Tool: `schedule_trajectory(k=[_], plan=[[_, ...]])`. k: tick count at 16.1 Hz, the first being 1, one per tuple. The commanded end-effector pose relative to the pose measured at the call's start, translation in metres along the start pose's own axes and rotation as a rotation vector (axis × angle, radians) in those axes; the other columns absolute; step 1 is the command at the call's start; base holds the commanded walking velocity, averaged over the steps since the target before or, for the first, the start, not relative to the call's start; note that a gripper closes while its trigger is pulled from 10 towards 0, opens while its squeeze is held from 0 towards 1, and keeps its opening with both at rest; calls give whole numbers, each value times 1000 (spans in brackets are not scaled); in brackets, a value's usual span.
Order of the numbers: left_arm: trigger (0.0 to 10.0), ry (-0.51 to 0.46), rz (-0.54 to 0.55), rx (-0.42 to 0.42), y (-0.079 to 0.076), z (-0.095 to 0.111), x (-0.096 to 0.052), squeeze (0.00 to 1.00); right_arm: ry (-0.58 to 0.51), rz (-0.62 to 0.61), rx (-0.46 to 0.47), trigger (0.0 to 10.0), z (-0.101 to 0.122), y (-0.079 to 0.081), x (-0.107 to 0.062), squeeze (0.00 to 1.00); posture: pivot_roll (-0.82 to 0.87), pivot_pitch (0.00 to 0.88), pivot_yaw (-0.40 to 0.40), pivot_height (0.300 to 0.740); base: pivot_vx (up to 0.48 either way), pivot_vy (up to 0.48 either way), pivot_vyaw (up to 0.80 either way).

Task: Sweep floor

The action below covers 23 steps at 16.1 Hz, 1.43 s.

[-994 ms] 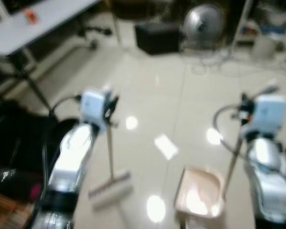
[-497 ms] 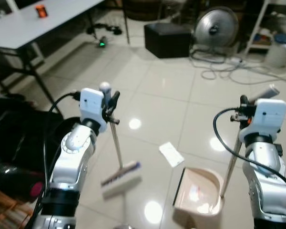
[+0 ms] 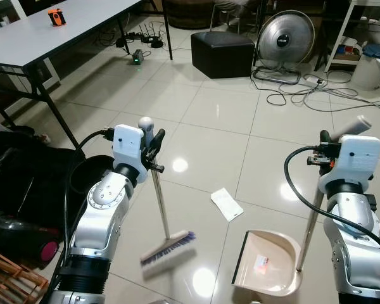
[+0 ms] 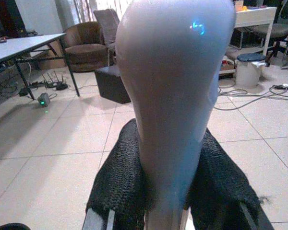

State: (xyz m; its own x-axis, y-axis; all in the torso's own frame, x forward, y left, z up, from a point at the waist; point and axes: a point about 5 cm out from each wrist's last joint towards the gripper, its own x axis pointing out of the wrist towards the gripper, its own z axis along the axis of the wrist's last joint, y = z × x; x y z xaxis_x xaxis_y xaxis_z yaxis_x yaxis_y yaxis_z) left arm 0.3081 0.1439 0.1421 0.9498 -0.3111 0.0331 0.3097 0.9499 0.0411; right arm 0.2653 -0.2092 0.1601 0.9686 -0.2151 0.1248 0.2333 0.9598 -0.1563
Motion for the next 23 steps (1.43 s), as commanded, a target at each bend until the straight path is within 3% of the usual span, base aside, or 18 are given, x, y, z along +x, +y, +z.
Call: schedule_trajectory(k=[1, 6, 9, 14, 23], plan=[[10000, -26, 20, 8, 4, 7, -2, 0, -26, 42, 15, 10000, 8, 6, 0, 0, -97, 0, 78, 740, 0, 0, 0], [10000, -13, 87, 28, 8, 2, -15, 0, -26, 140, 18, 10000, 8, 21, 2, 0, -59, 0, -5, 740, 0, 0, 0], [10000, -34, 78, 66, 7, 6, -23, 0, -31, 162, 24, 10000, 8, 29, 9, 0, -40, 0, -12, 740, 0, 0, 0], [10000, -44, 49, 80, 4, 10, -19, 0, -26, 142, 35, 10000, 5, 28, 4, 0, -49, 4, 11, 740, 0, 0, 0], [10000, -39, 22, 70, 2, 11, -18, 0, -14, 130, 13, 10000, 3, 25, 2, 0, -55, 18, 27, 740, 290, 0, 0]])
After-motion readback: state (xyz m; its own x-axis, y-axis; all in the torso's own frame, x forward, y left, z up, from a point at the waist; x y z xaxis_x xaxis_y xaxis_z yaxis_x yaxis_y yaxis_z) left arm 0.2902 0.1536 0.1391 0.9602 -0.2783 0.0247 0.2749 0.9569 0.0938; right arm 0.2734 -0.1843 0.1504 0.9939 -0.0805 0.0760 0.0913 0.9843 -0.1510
